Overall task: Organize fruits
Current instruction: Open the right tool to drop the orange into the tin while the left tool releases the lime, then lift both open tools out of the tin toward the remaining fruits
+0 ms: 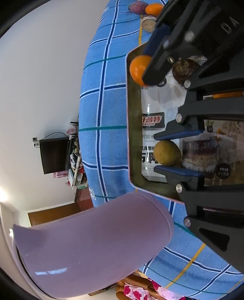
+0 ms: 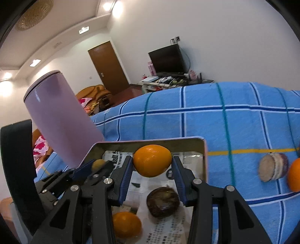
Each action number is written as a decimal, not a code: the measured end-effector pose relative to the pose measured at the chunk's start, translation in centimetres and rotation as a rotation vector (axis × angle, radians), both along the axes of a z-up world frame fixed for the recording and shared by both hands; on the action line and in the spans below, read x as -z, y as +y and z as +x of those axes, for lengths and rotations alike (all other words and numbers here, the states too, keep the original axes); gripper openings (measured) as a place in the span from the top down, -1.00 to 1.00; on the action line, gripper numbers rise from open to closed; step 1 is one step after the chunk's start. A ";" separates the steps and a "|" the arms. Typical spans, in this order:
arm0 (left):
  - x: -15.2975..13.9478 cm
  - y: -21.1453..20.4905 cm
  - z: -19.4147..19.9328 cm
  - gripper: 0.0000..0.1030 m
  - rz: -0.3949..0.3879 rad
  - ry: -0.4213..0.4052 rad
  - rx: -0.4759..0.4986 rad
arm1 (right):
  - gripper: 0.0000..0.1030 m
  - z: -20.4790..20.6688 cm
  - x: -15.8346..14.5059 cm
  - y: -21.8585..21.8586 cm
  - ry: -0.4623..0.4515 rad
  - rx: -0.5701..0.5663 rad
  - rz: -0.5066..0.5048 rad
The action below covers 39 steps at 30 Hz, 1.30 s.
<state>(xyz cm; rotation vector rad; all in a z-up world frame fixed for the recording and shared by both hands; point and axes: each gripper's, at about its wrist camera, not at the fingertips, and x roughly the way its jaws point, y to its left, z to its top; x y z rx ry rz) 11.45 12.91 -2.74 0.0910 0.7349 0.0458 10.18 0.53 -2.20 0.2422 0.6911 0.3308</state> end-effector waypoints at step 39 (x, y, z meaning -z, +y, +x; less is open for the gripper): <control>-1.4 0.4 -2.3 -0.63 -0.034 -0.102 -0.075 | -0.04 -4.0 -2.8 -2.0 -0.266 0.255 -0.199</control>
